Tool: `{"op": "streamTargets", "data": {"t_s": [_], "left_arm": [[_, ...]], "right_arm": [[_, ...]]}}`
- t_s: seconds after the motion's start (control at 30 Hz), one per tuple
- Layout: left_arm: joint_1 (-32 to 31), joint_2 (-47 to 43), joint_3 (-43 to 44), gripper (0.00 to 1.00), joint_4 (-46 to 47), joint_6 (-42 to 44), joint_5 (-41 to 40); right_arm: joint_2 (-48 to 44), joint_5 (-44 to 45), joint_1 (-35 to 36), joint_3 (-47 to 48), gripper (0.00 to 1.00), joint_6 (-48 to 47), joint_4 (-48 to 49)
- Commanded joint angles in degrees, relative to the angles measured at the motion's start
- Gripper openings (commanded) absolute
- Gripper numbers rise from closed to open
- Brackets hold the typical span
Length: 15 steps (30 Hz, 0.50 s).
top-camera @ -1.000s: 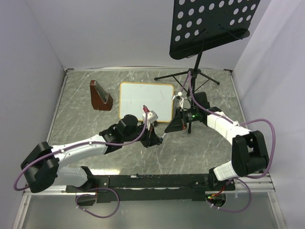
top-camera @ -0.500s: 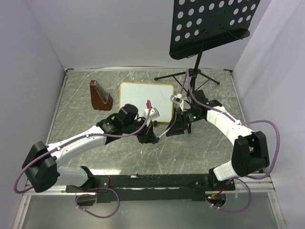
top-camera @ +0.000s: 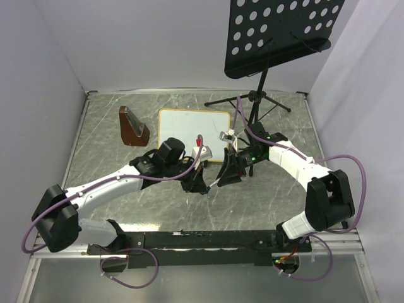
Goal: Write a sentence on the whiteboard
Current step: Open the whiteboard marker at the center of the board.
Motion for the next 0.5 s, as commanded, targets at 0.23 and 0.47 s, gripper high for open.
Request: {"op": "streamTargets", "data": {"t_s": [0.23,0.47], "left_arm": [[0.29,-0.98,-0.11,0.01,6.06,-2.64,1.33],[0.73,-2.12,-0.99,0.01,7.64,-4.13,-0.95]], "right_arm": [[-0.4,-2.54,0.83,-0.91,0.29,6.52,9.05],[-0.49,-2.54,1.18,0.14,0.0,4.76,6.95]]}}
